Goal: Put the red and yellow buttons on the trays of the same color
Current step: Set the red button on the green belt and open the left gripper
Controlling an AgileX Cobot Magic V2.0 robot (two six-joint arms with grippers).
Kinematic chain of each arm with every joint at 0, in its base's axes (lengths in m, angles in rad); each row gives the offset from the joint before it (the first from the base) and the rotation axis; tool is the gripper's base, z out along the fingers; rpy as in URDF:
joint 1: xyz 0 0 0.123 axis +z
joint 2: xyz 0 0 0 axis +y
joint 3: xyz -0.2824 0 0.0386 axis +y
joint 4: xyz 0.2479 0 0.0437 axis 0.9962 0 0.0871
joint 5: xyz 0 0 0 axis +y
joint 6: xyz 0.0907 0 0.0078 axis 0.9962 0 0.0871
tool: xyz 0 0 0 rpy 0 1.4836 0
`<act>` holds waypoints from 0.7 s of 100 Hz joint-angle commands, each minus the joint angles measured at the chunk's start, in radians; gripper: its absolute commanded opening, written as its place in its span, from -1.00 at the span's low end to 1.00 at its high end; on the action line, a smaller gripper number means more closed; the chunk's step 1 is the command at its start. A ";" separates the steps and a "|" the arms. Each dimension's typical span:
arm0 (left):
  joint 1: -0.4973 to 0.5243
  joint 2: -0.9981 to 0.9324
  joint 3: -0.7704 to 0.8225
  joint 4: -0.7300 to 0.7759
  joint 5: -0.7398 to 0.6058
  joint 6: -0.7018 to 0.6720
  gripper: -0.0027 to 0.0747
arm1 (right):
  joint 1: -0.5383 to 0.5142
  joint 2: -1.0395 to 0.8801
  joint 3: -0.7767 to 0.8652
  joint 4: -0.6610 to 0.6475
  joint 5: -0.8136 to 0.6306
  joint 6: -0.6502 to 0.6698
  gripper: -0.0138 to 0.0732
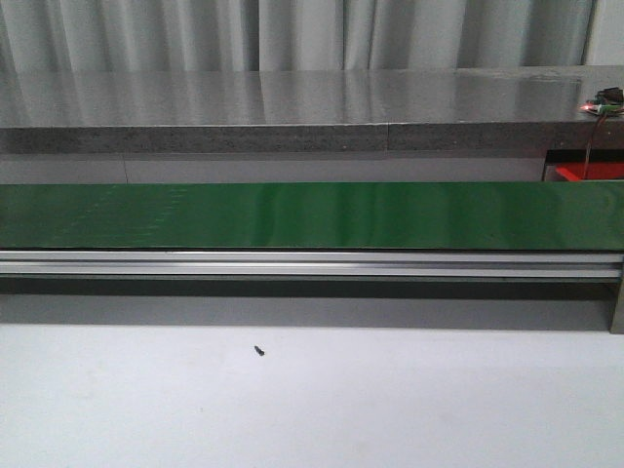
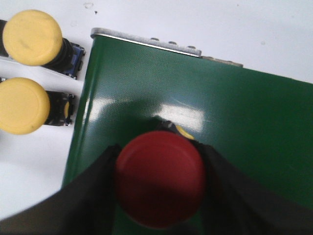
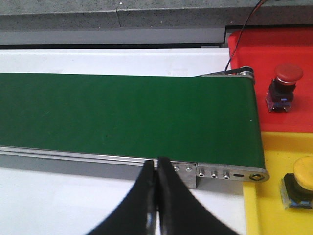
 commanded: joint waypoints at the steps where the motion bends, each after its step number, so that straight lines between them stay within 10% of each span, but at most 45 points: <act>1: -0.002 -0.042 -0.024 -0.005 -0.028 -0.005 -0.55 | 0.002 0.000 -0.027 -0.005 -0.075 -0.004 -0.84; 28: -0.002 -0.055 -0.024 -0.070 -0.009 -0.005 0.53 | 0.002 0.000 -0.027 -0.005 -0.075 -0.004 -0.84; 70: -0.002 -0.158 -0.024 -0.132 0.003 0.020 0.53 | 0.002 0.000 -0.027 -0.005 -0.075 -0.004 -0.84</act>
